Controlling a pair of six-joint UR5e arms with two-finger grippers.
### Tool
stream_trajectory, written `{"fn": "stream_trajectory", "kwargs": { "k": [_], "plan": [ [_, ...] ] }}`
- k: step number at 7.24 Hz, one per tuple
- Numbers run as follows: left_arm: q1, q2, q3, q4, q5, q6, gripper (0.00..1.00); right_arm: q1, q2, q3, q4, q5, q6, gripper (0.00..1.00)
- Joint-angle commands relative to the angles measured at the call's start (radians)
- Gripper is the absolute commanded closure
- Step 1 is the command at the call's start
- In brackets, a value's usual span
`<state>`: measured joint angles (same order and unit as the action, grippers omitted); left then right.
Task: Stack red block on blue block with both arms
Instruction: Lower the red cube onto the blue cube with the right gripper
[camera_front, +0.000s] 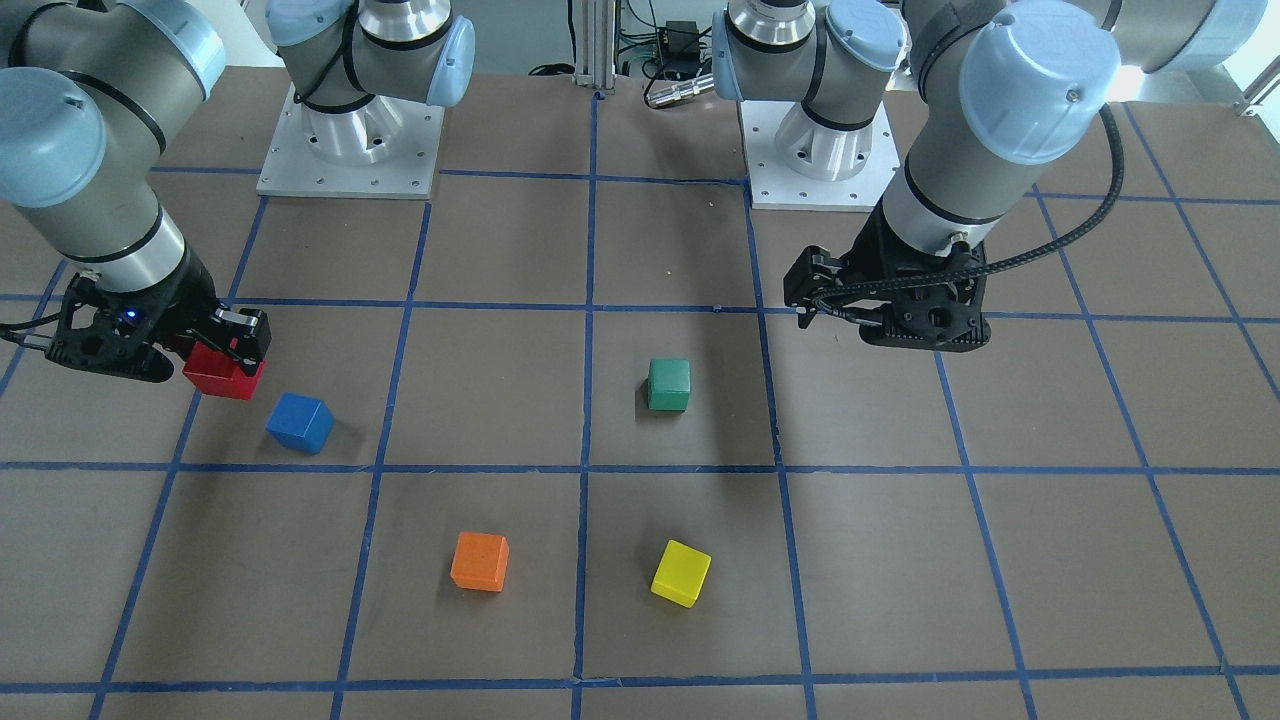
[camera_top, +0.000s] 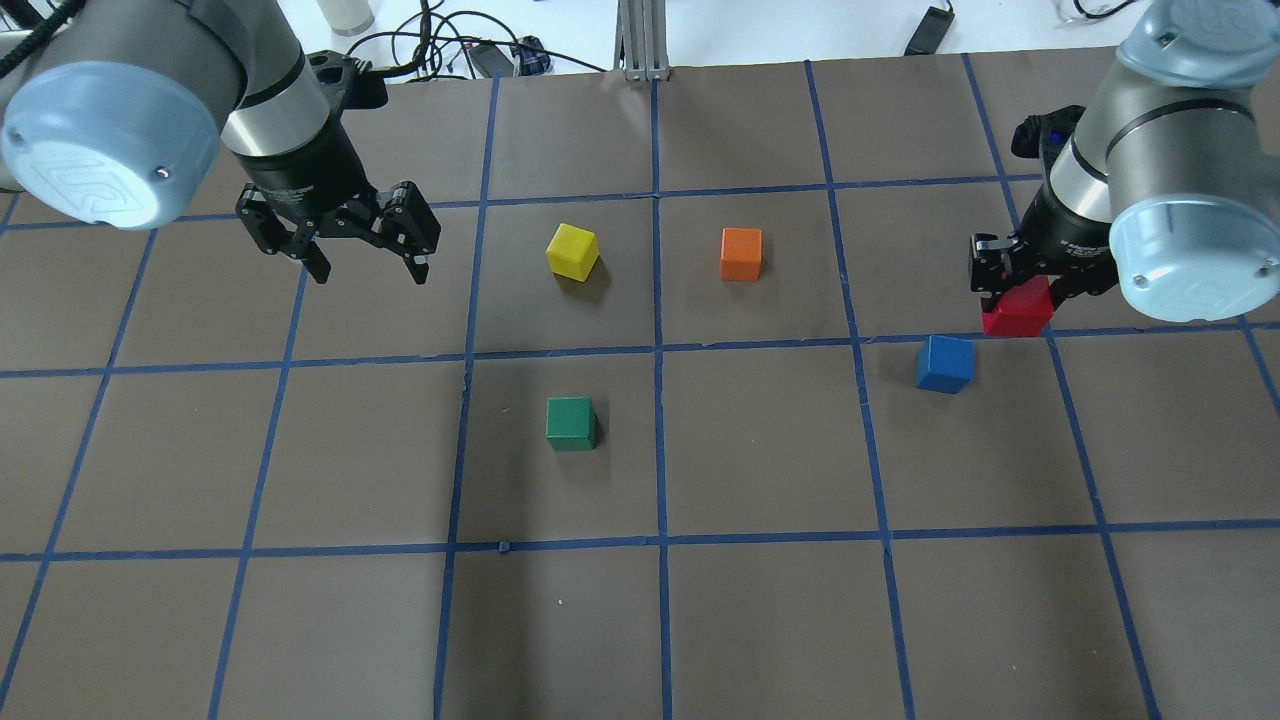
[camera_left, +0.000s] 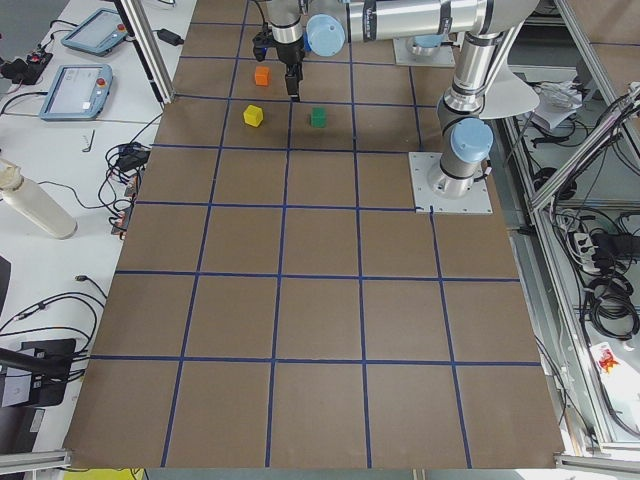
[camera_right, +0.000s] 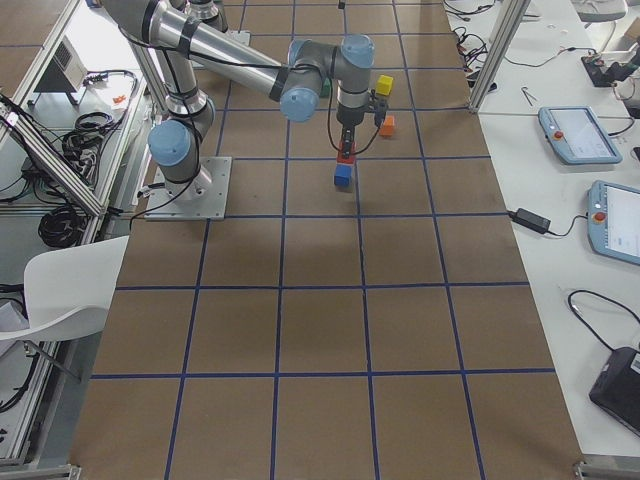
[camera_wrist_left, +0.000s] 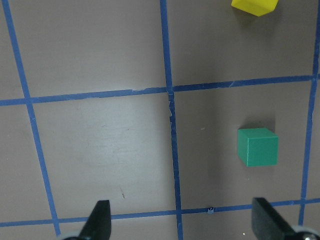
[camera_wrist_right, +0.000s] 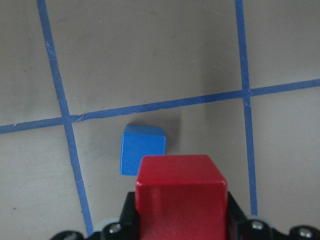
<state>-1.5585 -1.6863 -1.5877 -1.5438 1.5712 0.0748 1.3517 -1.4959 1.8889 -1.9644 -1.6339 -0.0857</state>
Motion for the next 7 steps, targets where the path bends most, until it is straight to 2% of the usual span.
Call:
{"fn": "stream_trajectory", "kwargs": {
  "k": [1,4,7],
  "plan": [
    [-0.002,0.002,-0.003,0.013,0.001,0.002,0.0,-0.012,-0.001,0.025,-0.008,0.002,-0.016,0.88],
    [-0.002,-0.001,-0.002,0.013,0.001,0.006,0.0,-0.028,0.0,0.065,-0.047,0.058,-0.006,0.88],
    [-0.002,-0.001,-0.002,0.014,0.001,0.011,0.0,-0.02,0.048,0.108,-0.158,0.069,0.038,0.88]
  ]
}}
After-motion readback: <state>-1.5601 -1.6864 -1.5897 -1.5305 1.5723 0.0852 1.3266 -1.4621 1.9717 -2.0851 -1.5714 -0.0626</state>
